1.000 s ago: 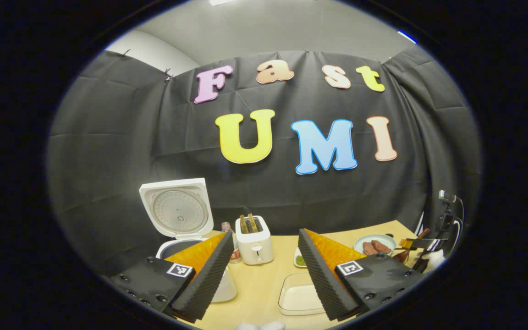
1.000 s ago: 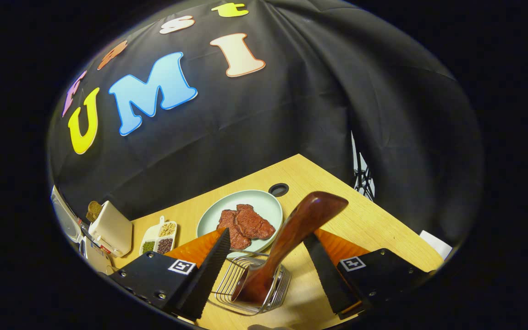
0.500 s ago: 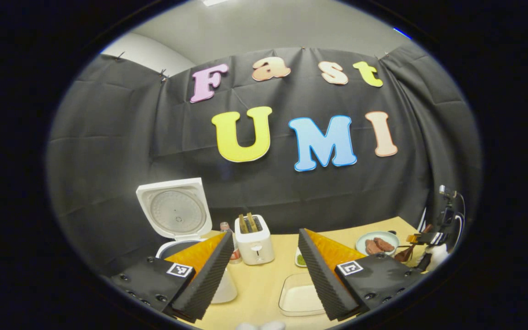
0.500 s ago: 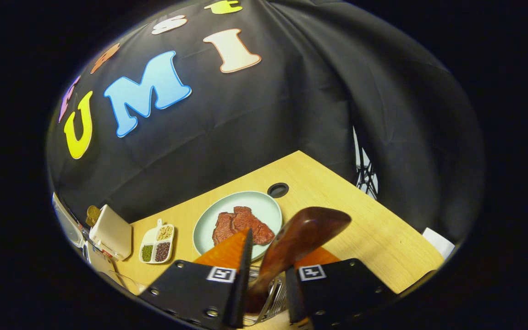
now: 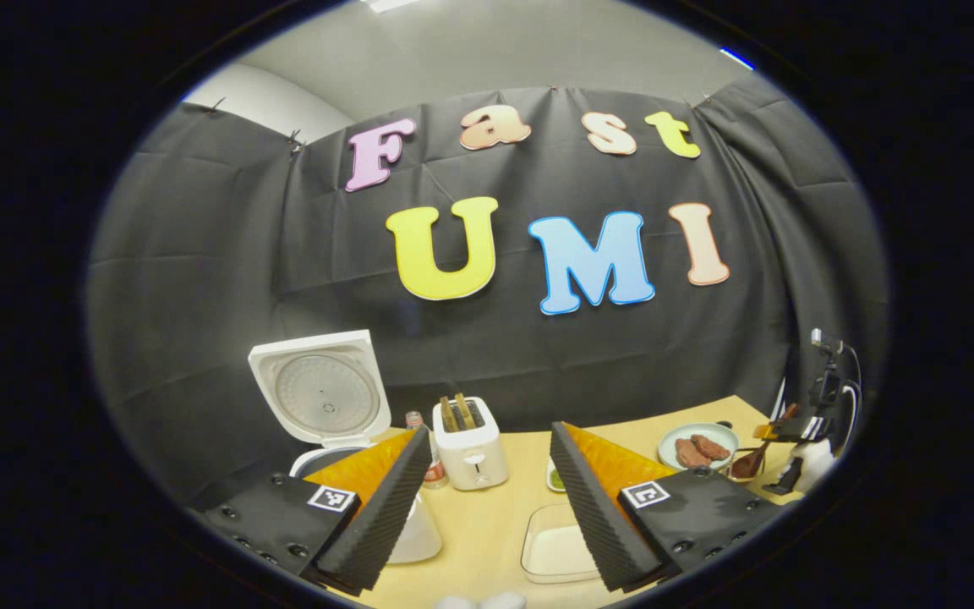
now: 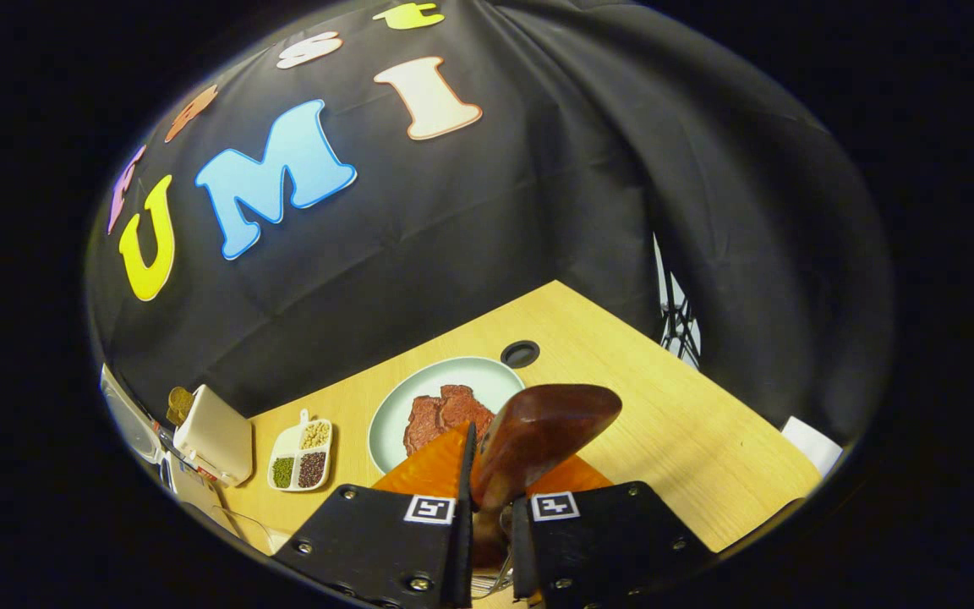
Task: Close the left gripper, press the button to open the rice cooker; take a wooden spoon from the chopstick holder with the right hand, scoop a spoonful of rice and pour it into the rice cooker, then put the wooden spoon back into the chopstick holder.
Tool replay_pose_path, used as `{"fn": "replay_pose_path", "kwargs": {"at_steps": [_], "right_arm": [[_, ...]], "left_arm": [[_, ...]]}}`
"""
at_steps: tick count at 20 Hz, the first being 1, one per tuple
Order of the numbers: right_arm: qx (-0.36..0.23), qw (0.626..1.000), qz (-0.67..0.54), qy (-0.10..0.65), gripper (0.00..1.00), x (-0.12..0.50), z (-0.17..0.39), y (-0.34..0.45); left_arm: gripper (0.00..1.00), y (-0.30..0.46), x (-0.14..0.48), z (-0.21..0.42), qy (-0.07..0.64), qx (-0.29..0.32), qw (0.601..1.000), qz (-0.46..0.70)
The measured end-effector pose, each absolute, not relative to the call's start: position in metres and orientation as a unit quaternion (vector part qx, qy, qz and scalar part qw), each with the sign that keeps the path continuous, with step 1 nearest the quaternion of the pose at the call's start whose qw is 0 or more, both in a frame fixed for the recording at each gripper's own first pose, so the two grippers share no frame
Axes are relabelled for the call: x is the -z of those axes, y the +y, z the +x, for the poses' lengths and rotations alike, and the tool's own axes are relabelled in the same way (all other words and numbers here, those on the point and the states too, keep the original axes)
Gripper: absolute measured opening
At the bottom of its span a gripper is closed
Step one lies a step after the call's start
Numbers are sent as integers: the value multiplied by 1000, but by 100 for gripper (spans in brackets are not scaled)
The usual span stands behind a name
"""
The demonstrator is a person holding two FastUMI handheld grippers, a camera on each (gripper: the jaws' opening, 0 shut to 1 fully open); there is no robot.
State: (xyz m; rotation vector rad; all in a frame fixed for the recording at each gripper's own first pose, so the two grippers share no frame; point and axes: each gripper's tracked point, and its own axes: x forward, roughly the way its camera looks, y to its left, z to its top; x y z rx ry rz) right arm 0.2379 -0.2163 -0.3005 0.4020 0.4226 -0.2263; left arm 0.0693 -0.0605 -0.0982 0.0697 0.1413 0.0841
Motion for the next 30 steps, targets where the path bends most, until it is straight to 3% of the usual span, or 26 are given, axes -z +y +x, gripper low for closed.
{"fn": "replay_pose_path", "kwargs": {"at_steps": [8, 15, 23, 30], "right_arm": [[98, 976, 133, 145, 18, 188, 231, -188], [20, 989, 102, 105, 19, 116, 210, -71], [-63, 989, 46, 126, 19, 152, 176, 62], [-70, 984, -20, 163, 19, 215, 174, 85]], "left_arm": [[99, -26, 95, 57, 60, -37, 997, 19], [99, 18, 99, 43, 52, -46, 997, 15], [99, 31, 94, 32, 42, -37, 998, 0], [98, 33, 98, 22, 40, -33, 999, 12]]}}
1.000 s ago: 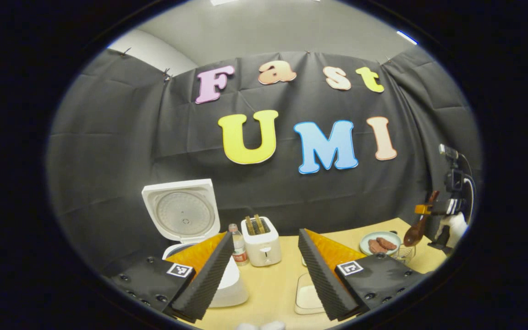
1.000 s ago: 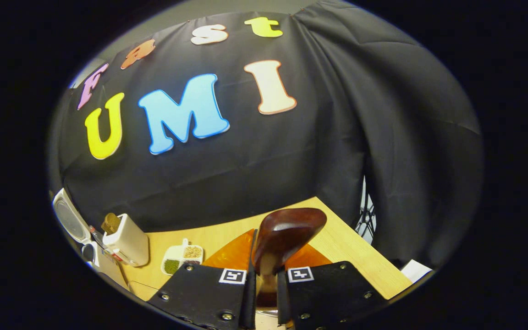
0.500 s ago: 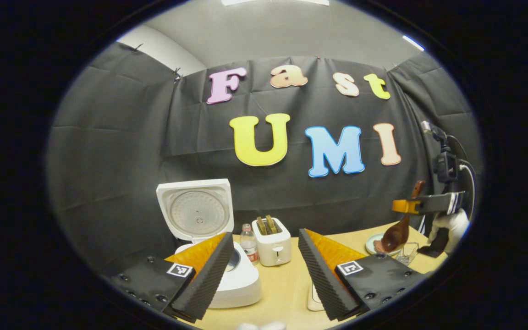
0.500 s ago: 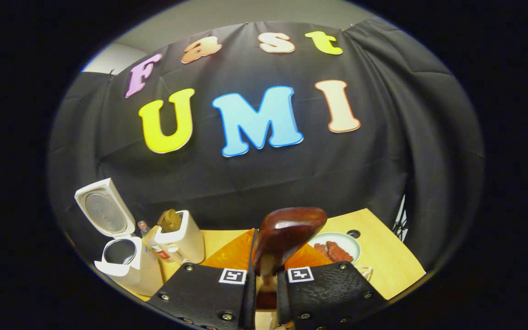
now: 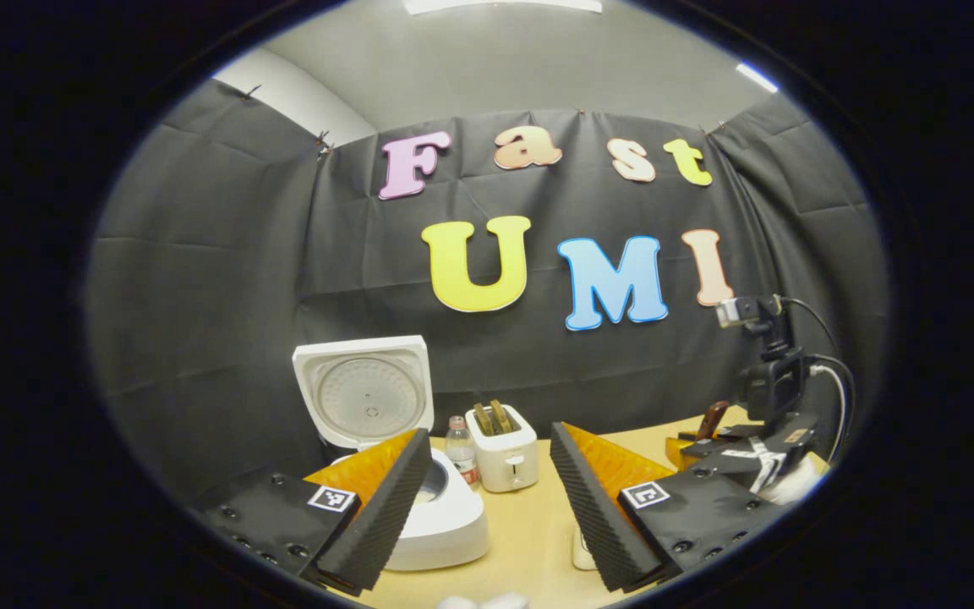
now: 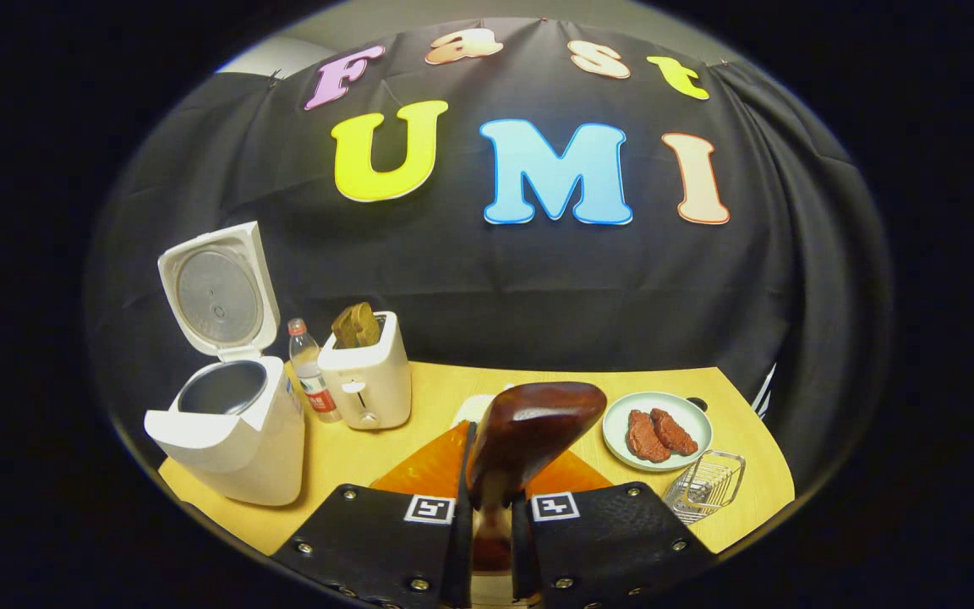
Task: Close the left gripper, press the button to open the rice cooker; take a wooden spoon from the chopstick holder with the right hand, scoop a spoonful of rice and pour it into the rice cooker, then put the wooden spoon back into the chopstick holder.
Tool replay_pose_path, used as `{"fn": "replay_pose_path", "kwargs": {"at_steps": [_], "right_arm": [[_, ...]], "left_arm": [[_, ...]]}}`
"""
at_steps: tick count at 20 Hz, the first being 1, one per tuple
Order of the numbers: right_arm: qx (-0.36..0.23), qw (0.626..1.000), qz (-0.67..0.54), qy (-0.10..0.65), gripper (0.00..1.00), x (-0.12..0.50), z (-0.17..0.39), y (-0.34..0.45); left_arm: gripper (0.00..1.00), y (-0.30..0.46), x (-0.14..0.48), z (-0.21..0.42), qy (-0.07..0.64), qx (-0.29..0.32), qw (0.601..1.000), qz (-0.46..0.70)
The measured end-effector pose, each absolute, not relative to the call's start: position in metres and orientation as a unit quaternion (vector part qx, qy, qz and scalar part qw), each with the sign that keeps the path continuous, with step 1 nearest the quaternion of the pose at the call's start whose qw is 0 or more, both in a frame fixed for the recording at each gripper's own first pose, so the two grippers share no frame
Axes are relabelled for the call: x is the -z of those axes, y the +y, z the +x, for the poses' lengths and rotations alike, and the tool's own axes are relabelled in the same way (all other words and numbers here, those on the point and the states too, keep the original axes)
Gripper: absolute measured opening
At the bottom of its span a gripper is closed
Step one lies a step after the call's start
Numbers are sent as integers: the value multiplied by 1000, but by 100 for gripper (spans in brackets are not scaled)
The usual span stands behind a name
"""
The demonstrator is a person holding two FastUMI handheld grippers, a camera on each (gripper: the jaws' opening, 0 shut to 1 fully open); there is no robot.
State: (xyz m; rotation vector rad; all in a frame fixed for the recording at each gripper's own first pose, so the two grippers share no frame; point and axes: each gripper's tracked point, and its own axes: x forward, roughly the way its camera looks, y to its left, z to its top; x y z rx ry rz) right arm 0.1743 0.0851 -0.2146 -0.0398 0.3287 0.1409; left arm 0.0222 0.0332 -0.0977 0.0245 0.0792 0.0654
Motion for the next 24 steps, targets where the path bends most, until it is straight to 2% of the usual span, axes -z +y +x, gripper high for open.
{"fn": "replay_pose_path", "kwargs": {"at_steps": [9, 13, 19, 24], "right_arm": [[-71, 965, -172, 186, 19, 292, 186, 87], [-90, 958, -193, 190, 19, 311, 180, 100], [-104, 961, -135, 218, 19, 324, 171, 119], [-117, 960, 10, 252, 19, 321, 168, 143]], "left_arm": [[99, 37, 111, 17, 48, -40, 998, 33], [98, 41, 117, 16, 55, -43, 997, 37], [99, 46, 118, 15, 56, -43, 997, 40], [99, 54, 121, 13, 61, -45, 996, 39]]}}
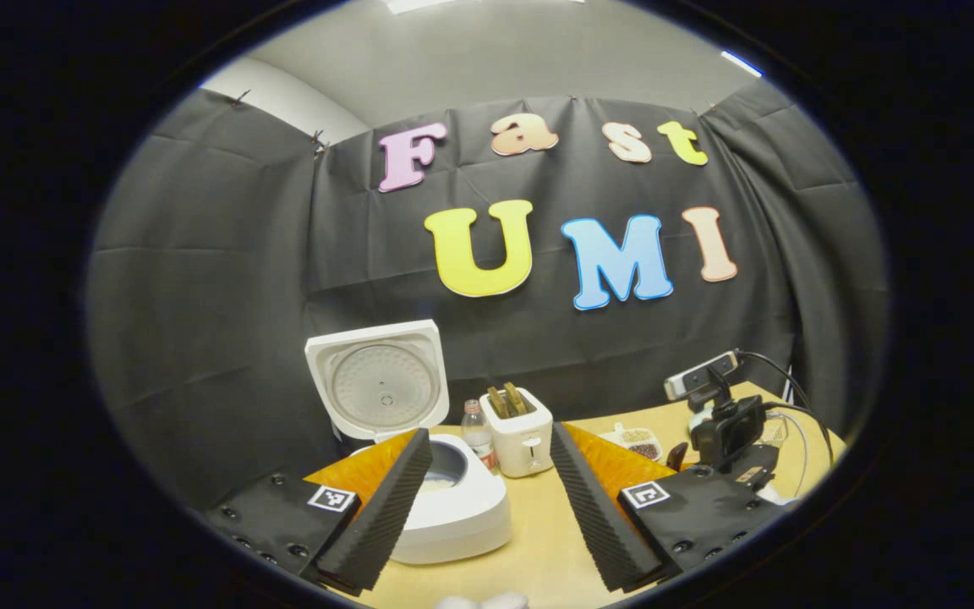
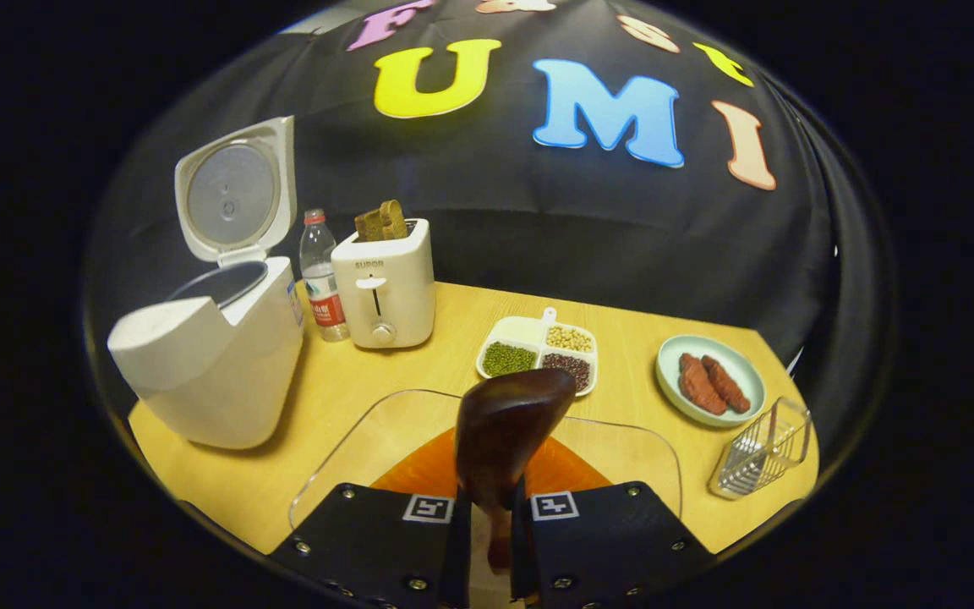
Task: Close the left gripper, press the button to open the rice cooker; take a wooden spoon from the chopstick holder with the right hand, scoop a spoonful of rice and pour it into the rice cooker, then put the wooden spoon back into the chopstick holder.
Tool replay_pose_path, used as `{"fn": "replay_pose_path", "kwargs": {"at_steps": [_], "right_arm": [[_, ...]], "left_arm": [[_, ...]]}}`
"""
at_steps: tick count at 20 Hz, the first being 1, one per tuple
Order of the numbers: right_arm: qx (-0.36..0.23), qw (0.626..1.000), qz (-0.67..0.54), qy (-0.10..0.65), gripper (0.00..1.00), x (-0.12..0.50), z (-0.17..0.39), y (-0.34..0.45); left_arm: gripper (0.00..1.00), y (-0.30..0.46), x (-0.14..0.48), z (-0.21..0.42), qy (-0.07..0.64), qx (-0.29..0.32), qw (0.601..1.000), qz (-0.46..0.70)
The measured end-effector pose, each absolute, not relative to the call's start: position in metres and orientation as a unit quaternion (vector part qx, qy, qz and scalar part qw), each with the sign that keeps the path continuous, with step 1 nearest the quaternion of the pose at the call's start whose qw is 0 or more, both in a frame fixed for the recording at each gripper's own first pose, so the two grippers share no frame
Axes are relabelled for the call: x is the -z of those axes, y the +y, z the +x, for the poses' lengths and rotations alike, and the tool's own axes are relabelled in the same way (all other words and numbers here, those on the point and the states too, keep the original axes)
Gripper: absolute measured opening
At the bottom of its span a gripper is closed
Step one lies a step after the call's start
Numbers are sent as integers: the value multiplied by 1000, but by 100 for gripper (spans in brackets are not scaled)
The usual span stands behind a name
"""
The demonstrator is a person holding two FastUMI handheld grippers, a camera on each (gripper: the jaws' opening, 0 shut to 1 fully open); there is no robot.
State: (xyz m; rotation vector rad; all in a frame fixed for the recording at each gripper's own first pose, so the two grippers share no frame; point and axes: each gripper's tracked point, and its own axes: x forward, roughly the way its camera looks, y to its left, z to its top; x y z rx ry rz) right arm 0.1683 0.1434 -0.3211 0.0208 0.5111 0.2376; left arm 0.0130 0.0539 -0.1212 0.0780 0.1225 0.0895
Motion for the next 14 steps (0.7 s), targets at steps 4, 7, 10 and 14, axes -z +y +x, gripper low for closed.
{"fn": "replay_pose_path", "kwargs": {"at_steps": [4, 7, 10, 14], "right_arm": [[-142, 950, 92, 262, 19, 316, 163, 172], [-150, 935, 170, 273, 19, 315, 163, 179], [-138, 913, 254, 288, 19, 317, 166, 163], [-130, 892, 336, 274, 19, 303, 170, 138]], "left_arm": [[99, 62, 127, 7, 72, -52, 996, 34], [99, 70, 124, 8, 71, -55, 995, 38], [99, 73, 124, 9, 70, -56, 995, 34], [99, 73, 120, 13, 67, -54, 996, 35]]}}
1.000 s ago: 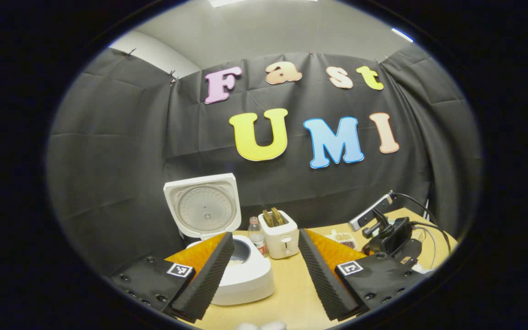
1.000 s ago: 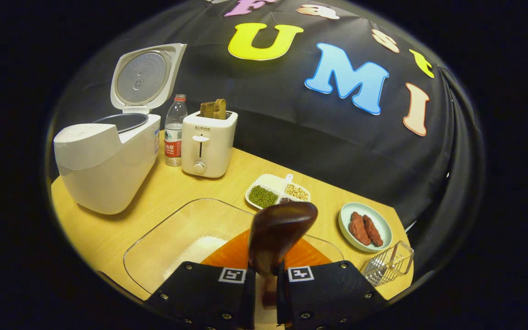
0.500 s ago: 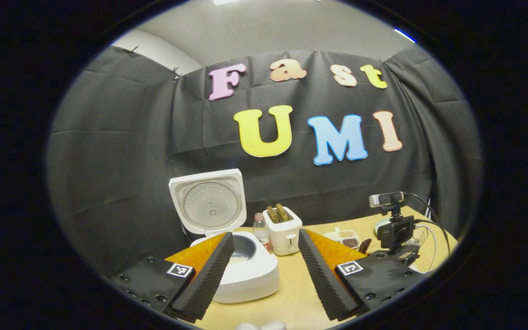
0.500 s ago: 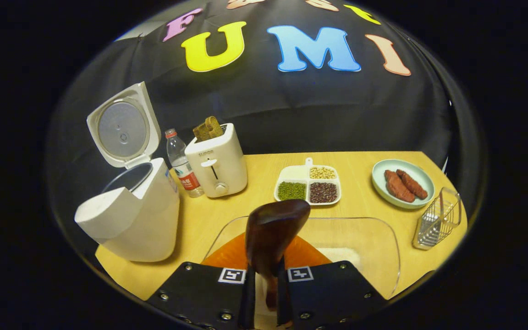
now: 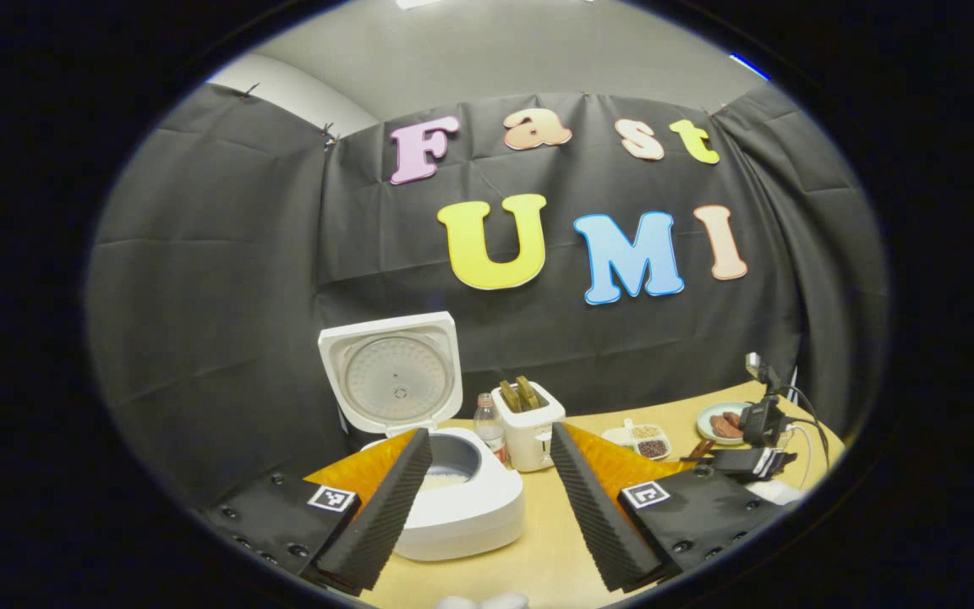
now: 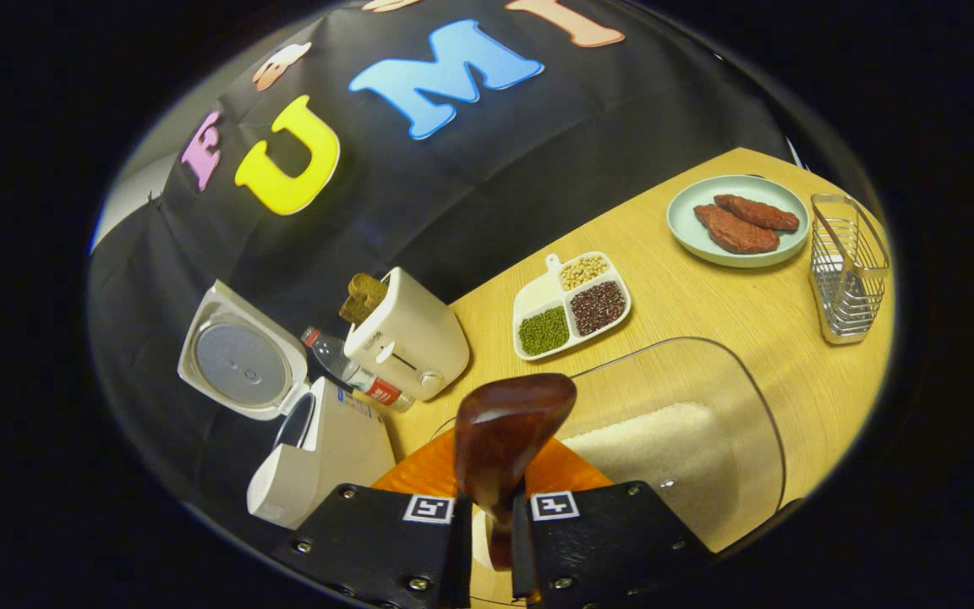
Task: Close the left gripper, press the button to open the rice cooker; take a wooden spoon from the chopstick holder with the right hand, scoop a spoonful of rice and pour it into the rice cooker, then put the wooden spoon back into the chopstick holder.
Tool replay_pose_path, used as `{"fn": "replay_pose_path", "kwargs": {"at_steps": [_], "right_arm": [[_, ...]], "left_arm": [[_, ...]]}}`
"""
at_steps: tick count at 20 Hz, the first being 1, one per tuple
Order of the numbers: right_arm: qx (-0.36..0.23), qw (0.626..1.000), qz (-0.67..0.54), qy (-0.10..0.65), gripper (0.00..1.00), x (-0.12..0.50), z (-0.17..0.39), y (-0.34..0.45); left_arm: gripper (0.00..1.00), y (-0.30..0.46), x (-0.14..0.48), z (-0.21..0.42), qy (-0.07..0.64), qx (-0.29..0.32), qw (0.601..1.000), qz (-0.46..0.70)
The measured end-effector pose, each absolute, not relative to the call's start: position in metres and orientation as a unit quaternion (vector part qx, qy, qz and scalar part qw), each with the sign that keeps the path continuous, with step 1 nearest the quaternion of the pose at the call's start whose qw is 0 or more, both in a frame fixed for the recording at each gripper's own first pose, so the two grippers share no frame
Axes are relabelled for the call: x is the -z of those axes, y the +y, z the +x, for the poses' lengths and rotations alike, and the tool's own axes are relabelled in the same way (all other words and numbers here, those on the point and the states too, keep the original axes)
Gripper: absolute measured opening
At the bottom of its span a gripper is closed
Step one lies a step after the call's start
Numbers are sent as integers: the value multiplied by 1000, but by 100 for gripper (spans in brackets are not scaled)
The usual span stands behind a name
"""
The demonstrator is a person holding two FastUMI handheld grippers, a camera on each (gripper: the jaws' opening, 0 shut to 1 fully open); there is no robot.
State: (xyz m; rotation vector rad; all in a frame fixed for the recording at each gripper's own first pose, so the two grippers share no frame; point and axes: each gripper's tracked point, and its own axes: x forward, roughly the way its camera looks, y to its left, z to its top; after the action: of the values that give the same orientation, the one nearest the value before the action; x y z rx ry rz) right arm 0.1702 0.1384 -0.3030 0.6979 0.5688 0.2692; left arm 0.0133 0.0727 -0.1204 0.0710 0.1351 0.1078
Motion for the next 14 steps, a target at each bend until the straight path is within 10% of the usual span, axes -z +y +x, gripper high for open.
{"fn": "replay_pose_path", "kwargs": {"at_steps": [14], "right_arm": [[-79, 840, 489, 221, 19, 267, 169, 54]], "left_arm": [[99, 60, 103, 20, 54, -37, 997, 43]]}}
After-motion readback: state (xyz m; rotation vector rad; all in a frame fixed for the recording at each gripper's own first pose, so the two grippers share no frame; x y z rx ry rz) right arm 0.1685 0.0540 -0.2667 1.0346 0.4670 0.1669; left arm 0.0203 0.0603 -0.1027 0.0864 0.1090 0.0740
